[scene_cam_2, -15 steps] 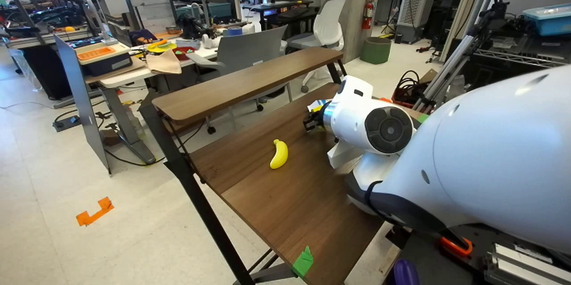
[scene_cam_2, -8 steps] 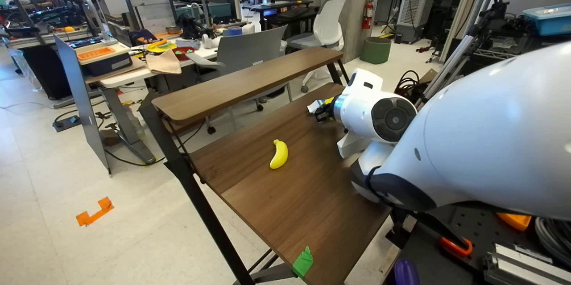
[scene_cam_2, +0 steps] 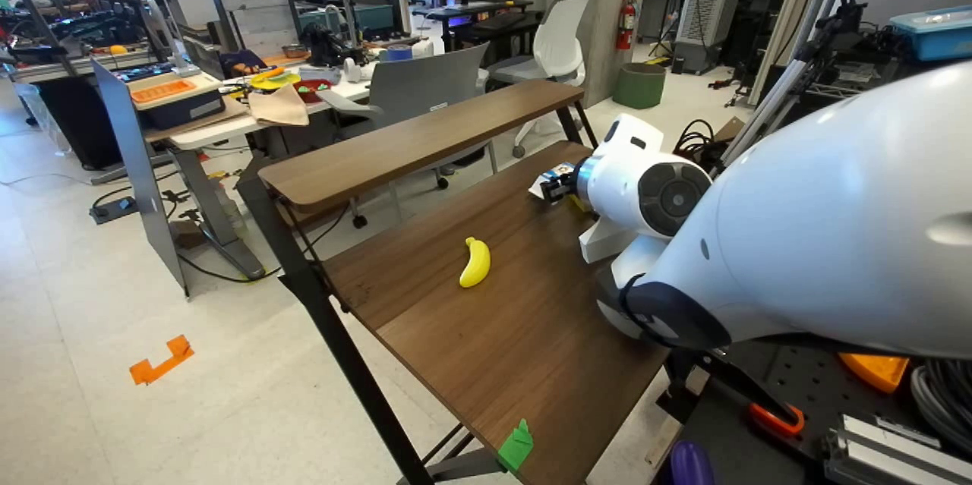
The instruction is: Move the yellow rectangular block to the right
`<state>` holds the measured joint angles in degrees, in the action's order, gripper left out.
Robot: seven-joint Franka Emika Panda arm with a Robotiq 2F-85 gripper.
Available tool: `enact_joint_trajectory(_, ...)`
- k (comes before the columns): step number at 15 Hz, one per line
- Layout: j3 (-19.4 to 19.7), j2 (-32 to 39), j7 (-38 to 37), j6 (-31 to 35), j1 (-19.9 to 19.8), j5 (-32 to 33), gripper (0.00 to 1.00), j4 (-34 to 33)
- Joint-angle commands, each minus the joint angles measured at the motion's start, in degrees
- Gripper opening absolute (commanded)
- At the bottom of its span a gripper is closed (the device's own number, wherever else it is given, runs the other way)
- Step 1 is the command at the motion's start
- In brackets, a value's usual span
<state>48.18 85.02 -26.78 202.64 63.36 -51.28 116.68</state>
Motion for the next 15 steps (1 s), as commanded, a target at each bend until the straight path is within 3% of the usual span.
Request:
enact_joint_trajectory(1, -2.6, 0.0, 5.7, 11.0, -2.0, -3.9, 1.0, 0.3)
enact_joint_trajectory(6, -2.9, 0.0, 5.0, 10.9, -1.3, -4.6, 1.0, 0.7)
enact_joint_trajectory(7, -0.7, 0.0, 0.0, 0.0, 0.0, -1.3, 1.0, 0.0)
enact_joint_trajectory(15, -0.8, 0.0, 0.0, 0.0, 0.1, -1.9, 1.0, 0.0)
